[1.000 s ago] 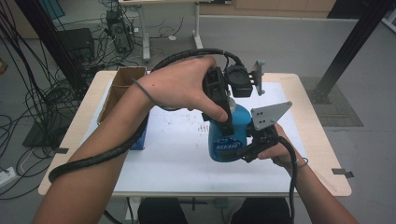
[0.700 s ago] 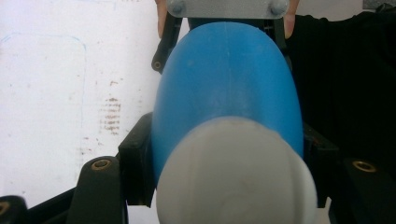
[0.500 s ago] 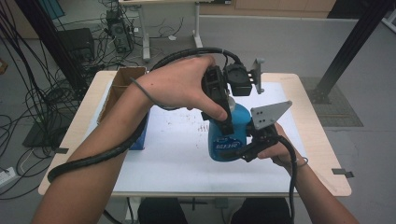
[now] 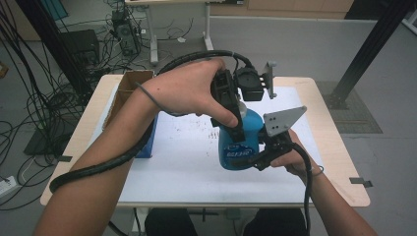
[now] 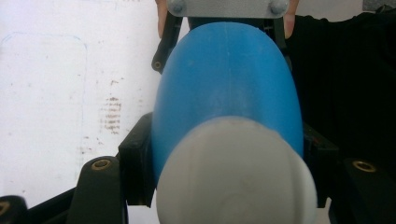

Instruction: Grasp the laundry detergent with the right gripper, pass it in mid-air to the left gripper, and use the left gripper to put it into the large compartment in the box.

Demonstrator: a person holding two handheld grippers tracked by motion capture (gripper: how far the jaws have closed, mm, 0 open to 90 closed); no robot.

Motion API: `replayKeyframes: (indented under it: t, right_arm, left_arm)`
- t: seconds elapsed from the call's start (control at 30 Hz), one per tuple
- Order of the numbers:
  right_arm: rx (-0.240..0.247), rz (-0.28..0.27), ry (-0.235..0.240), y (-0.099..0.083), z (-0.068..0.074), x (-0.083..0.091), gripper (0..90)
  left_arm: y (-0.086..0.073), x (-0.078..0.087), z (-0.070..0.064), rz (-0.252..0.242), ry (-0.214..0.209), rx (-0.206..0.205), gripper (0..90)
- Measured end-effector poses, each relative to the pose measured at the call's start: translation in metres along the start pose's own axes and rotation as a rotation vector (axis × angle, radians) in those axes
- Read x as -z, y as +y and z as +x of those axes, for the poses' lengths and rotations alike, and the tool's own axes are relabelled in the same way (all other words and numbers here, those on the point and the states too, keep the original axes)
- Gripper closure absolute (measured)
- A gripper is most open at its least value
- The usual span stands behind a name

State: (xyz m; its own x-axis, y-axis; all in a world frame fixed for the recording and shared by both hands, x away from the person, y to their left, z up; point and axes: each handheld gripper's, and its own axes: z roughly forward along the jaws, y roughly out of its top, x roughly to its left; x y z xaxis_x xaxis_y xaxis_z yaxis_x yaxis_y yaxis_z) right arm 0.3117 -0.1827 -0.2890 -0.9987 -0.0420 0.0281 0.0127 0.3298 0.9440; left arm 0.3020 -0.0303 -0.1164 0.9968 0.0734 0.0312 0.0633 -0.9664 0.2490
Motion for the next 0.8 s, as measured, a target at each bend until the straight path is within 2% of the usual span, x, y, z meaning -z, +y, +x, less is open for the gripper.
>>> replayKeyframes:
  t: [0.8]
  right_arm:
    - [-0.003, -0.005, 0.003, -0.0004, -0.0003, -0.0007, 41.0]
  left_arm:
    - [0.0007, 0.0004, 0.0004, 0.012, 0.002, 0.005, 37.5]
